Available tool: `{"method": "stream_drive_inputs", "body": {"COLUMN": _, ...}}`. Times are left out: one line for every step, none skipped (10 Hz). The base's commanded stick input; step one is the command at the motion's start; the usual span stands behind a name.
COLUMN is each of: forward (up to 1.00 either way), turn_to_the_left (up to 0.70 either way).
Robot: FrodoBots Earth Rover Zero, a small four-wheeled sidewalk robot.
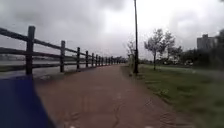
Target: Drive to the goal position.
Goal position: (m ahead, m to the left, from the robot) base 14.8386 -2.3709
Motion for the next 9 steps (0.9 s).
{"method": "stream_drive_inputs", "body": {"forward": 0.85, "turn_to_the_left": 0.08}}
{"method": "stream_drive_inputs", "body": {"forward": 0.85, "turn_to_the_left": 0.02}}
{"method": "stream_drive_inputs", "body": {"forward": 0.85, "turn_to_the_left": 0.08}}
{"method": "stream_drive_inputs", "body": {"forward": 0.85, "turn_to_the_left": 0.06}}
{"method": "stream_drive_inputs", "body": {"forward": 0.85, "turn_to_the_left": 0.00}}
{"method": "stream_drive_inputs", "body": {"forward": 0.85, "turn_to_the_left": 0.01}}
{"method": "stream_drive_inputs", "body": {"forward": 0.85, "turn_to_the_left": 0.03}}
{"method": "stream_drive_inputs", "body": {"forward": 0.85, "turn_to_the_left": 0.06}}
{"method": "stream_drive_inputs", "body": {"forward": 0.85, "turn_to_the_left": 0.05}}
